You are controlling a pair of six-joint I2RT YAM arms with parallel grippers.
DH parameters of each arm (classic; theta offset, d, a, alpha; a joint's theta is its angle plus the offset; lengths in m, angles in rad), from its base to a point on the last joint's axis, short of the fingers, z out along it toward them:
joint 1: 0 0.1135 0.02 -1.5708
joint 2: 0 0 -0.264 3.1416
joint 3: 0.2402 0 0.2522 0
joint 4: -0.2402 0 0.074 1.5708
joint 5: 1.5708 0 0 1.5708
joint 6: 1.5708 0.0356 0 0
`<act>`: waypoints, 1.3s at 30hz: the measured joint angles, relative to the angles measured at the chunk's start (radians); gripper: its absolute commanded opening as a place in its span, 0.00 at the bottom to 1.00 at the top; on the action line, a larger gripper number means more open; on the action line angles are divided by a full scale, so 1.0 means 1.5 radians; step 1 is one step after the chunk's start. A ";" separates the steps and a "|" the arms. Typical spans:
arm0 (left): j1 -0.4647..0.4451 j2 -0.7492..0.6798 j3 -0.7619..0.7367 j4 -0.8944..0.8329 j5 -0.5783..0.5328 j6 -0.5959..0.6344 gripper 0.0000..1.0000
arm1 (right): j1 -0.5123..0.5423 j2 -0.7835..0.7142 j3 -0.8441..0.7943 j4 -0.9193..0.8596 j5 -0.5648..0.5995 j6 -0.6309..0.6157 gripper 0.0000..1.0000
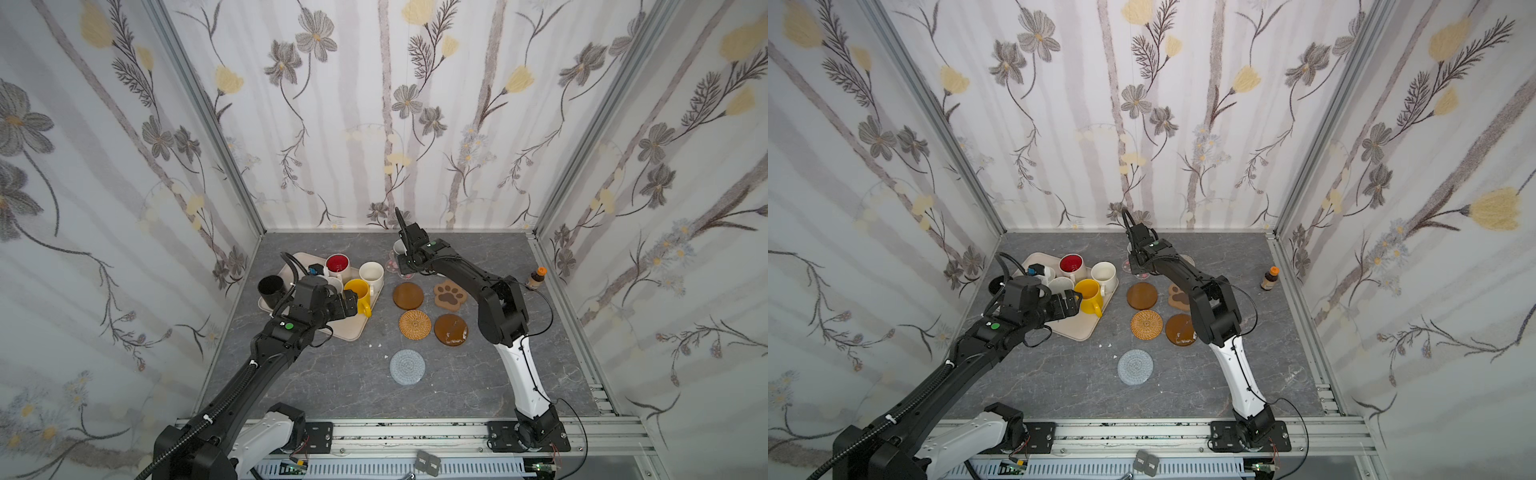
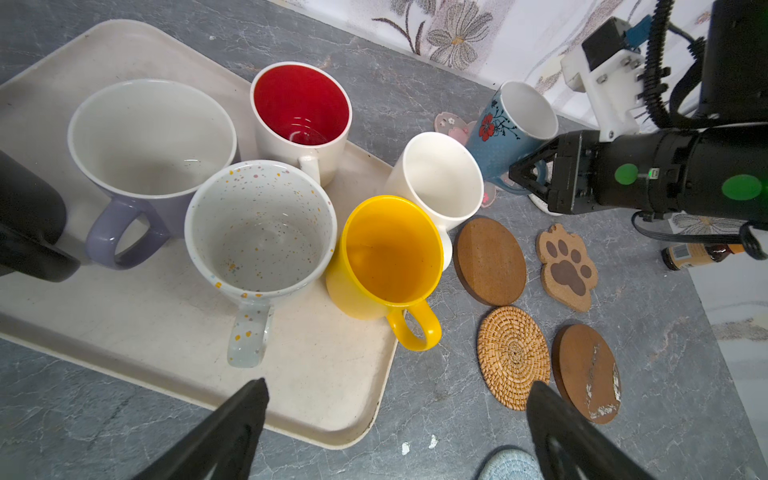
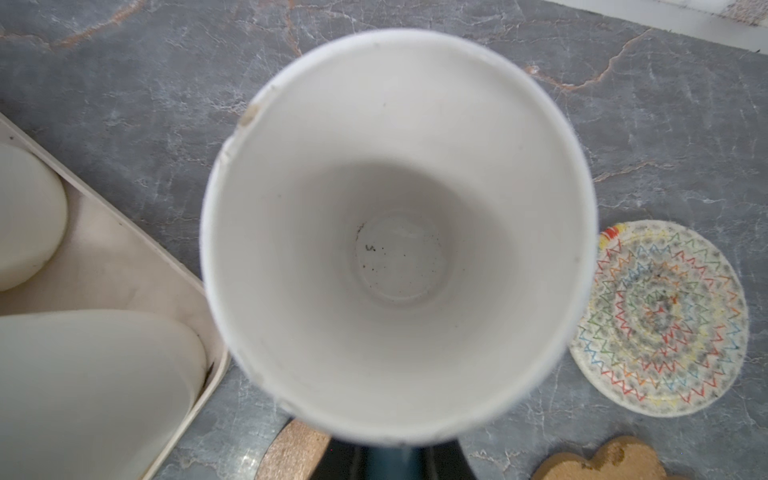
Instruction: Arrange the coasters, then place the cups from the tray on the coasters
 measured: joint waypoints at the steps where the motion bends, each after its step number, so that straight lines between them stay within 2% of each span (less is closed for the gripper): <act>1: 0.000 0.000 0.000 0.000 0.000 0.000 1.00 | 0.000 -0.004 0.000 0.004 0.000 0.000 0.05; 20: 0.001 0.022 0.008 0.000 0.000 0.001 1.00 | -0.013 0.023 0.001 0.060 -0.010 0.008 0.02; 25: 0.001 0.023 0.008 0.000 -0.001 0.001 1.00 | -0.014 0.028 0.002 0.061 -0.013 0.012 0.09; 32: 0.001 0.022 0.008 0.000 -0.001 0.001 1.00 | -0.014 0.030 0.002 0.062 -0.013 0.012 0.13; 39: 0.001 0.018 0.008 0.000 -0.001 0.001 1.00 | -0.015 0.030 0.003 0.065 -0.013 0.012 0.43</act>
